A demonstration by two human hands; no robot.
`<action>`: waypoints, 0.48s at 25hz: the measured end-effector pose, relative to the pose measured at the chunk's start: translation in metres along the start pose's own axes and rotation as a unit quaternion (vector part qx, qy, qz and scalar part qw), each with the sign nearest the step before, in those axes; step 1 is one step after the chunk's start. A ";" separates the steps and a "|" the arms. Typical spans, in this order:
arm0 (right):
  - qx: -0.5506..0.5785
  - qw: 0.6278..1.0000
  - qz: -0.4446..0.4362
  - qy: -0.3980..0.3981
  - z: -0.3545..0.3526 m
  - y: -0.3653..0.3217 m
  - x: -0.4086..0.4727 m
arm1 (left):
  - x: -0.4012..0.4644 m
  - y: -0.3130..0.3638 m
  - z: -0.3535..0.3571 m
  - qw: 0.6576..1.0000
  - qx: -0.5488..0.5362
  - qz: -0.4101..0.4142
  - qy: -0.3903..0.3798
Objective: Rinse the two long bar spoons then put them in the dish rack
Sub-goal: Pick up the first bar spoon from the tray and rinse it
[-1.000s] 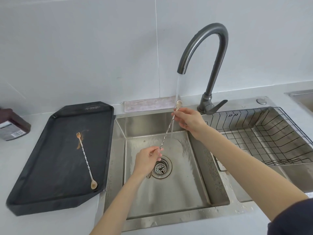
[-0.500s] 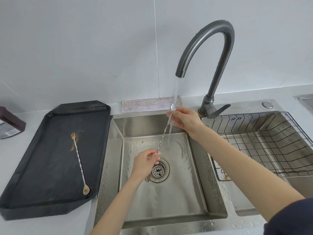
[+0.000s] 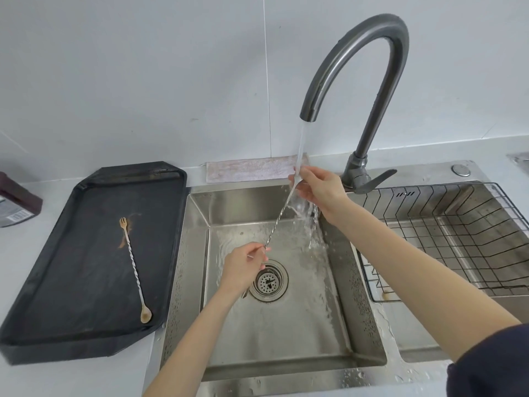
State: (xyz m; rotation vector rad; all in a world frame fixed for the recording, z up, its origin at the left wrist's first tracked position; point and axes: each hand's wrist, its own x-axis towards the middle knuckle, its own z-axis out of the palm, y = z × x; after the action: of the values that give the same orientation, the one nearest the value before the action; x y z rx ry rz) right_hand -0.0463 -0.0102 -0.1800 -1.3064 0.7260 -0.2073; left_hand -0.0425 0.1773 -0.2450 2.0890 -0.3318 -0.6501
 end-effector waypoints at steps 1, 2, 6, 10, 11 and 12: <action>0.007 1.000 0.000 0.008 0.001 0.001 0.000 | -0.001 0.002 -0.001 1.000 0.009 0.009 -0.006; 0.011 1.000 0.001 0.018 0.001 0.001 0.000 | -0.002 0.003 -0.002 1.000 0.017 0.017 -0.011; 0.002 1.000 -0.013 0.009 0.002 -0.004 0.000 | -0.001 0.008 -0.003 0.999 0.014 0.026 -0.018; 0.027 0.997 -0.018 -0.072 0.002 -0.017 -0.008 | 0.002 0.011 -0.003 0.999 0.009 0.030 -0.025; 0.030 0.996 -0.022 -0.086 0.001 -0.019 -0.009 | 0.002 0.011 -0.003 0.999 0.005 0.031 -0.028; 0.029 0.995 -0.025 -0.096 0.000 -0.021 -0.011 | 0.002 0.012 -0.002 0.999 0.000 0.032 -0.030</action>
State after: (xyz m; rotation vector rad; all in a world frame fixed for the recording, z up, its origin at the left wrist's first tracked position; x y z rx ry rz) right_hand -0.0494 -0.0105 -0.1569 -1.2709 0.5208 -0.1408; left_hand -0.0397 0.1713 -0.2349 2.0524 -0.4310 -0.6765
